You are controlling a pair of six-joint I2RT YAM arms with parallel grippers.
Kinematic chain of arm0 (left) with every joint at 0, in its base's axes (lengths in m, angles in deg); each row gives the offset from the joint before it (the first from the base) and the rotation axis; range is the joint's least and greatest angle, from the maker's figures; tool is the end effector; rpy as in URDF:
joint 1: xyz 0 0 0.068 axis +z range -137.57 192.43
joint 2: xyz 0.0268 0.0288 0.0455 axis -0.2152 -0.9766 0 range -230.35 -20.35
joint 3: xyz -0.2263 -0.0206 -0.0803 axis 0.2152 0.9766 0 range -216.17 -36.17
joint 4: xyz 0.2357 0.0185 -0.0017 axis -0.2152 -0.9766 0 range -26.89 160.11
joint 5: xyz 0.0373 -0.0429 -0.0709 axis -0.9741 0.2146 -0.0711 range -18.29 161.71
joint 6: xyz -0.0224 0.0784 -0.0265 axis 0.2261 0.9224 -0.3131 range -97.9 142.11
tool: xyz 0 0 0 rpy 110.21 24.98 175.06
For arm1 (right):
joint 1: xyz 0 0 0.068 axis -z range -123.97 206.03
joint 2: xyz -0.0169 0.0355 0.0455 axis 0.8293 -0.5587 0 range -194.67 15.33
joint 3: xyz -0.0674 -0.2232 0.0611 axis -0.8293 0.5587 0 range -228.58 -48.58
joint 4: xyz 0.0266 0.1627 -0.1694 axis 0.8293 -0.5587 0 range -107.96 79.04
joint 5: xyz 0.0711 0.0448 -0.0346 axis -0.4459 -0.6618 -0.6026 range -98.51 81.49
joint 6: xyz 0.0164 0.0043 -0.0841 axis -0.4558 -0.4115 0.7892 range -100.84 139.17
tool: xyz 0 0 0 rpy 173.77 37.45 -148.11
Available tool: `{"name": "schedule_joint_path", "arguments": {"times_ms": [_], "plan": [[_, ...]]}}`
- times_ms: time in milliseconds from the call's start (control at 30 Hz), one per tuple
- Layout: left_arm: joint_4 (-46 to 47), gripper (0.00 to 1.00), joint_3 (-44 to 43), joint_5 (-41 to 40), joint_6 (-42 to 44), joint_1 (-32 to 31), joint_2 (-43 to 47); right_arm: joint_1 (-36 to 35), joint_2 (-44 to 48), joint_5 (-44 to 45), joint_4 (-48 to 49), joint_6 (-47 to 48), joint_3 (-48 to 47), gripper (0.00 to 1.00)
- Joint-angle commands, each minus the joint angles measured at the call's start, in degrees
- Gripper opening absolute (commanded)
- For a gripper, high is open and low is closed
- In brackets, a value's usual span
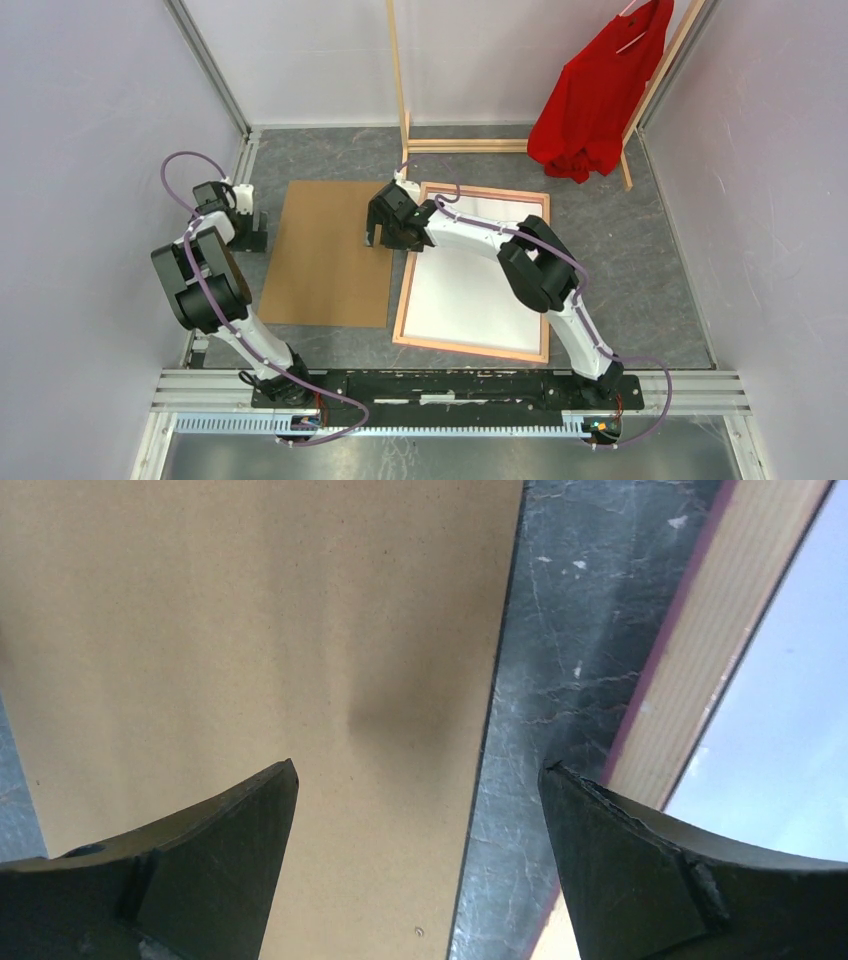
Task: Put the photo into the frame
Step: Turn over the photo from the photo frame, then move the photo frame item to the center of the board.
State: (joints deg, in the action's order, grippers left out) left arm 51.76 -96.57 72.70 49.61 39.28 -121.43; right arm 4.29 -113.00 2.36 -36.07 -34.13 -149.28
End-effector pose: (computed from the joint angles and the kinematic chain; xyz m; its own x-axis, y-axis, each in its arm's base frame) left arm 0.3091 0.1551 0.1153 -0.8833 0.0703 -0.4635 -0.0403 0.9737 0.2244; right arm 0.3048 0.3633 0.1288 -0.8560 0.1860 -0.4824 -0.0235 0.9181 0.3957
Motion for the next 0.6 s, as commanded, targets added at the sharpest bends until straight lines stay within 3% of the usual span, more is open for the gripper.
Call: {"name": "schedule_joint_path", "arguments": {"times_ms": [0, 300, 567], "plan": [[0.53, 1.0, 3.6, 2.92, -2.46, -1.29, -1.8, -0.37, -2.9, -0.06, -2.1, -1.29, -2.71, 0.98], [-0.22, 1.0, 5.71, 2.42, -3.42, -6.34, -2.2, -0.73, -2.53, -7.39, 5.91, -6.06, 1.2, 0.98], [-1.52, 1.0, 7.95, 2.92, -3.25, -10.63, -2.65, 1.08, 1.87, -18.89, 24.56, -13.11, 11.67, 0.98]]}}
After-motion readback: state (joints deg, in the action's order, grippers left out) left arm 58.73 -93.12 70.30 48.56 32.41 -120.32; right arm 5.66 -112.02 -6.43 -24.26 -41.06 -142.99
